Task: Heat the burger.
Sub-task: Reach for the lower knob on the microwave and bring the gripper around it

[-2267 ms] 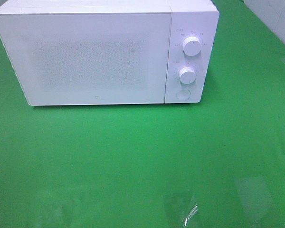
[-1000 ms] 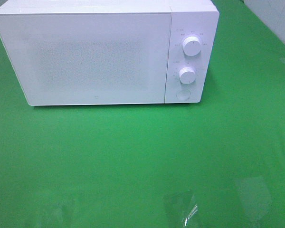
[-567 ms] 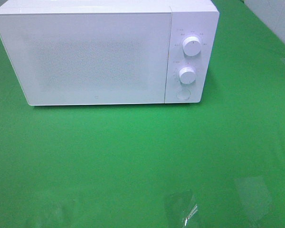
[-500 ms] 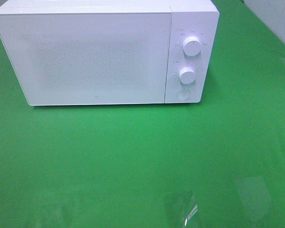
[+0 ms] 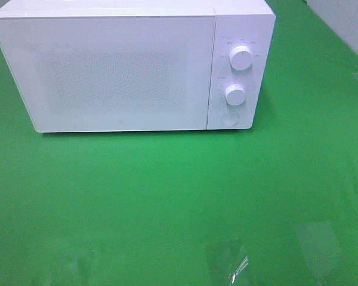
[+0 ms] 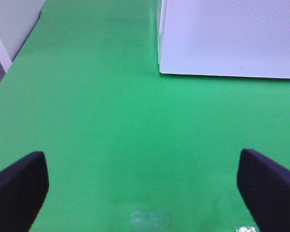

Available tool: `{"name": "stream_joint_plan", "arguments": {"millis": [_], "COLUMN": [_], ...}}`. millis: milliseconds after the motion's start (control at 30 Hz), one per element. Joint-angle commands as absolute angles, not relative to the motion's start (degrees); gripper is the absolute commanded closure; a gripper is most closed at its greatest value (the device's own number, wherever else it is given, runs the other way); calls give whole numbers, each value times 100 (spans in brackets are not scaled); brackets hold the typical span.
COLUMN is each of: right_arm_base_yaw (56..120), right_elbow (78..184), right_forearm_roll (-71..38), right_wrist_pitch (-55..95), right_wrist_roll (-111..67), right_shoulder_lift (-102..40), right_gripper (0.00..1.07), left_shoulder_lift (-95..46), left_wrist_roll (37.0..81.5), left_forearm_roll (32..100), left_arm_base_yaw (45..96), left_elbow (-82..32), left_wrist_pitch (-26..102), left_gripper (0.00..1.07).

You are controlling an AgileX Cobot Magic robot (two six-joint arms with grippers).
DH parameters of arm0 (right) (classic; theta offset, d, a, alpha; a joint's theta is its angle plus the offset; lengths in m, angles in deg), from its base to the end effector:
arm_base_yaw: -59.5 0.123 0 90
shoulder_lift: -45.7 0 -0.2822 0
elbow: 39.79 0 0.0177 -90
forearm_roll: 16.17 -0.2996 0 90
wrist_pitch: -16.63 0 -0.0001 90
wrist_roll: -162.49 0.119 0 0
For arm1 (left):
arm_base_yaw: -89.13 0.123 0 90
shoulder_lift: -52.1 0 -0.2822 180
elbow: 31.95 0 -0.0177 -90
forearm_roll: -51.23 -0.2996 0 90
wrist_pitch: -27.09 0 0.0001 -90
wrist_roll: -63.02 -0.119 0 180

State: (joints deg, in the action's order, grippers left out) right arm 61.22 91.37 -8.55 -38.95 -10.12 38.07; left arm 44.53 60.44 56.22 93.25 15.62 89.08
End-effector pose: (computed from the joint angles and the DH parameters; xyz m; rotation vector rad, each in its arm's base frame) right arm 0.0704 -0.0109 0.2967 0.0952 1.9471 -0.0517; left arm 0.0621 -0.0047 0.2919 -0.0212 2.0413 -0.0310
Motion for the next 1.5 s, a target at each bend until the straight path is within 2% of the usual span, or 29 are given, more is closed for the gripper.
{"name": "stream_joint_plan", "arguments": {"millis": [33,567,933,1500], "right_arm_base_yaw": [6105,6105,6105,6105], "right_elbow": [9183,9246,8794,8375], "right_forearm_roll": [-872,-901,-901,-901], "right_wrist_pitch": [-3746,-2709,-1683,24], "right_wrist_roll": [-989,-989,-989,-989], "right_shoulder_lift": [3899,3887,3801,1905], "right_gripper": [32,32,32,32], "left_shoulder_lift": [4584,4579,4579,4579], "left_wrist_roll": [6067,6061,6061,6061], "left_forearm_roll": [5639,5639,5639,5639], "left_arm_base_yaw": [9331,9331,9331,9331], "left_elbow": [1562,1562,1562,1562], "left_wrist_pitch": [8845,8845,8845,8845], "left_gripper": [9,9,9,9]}}
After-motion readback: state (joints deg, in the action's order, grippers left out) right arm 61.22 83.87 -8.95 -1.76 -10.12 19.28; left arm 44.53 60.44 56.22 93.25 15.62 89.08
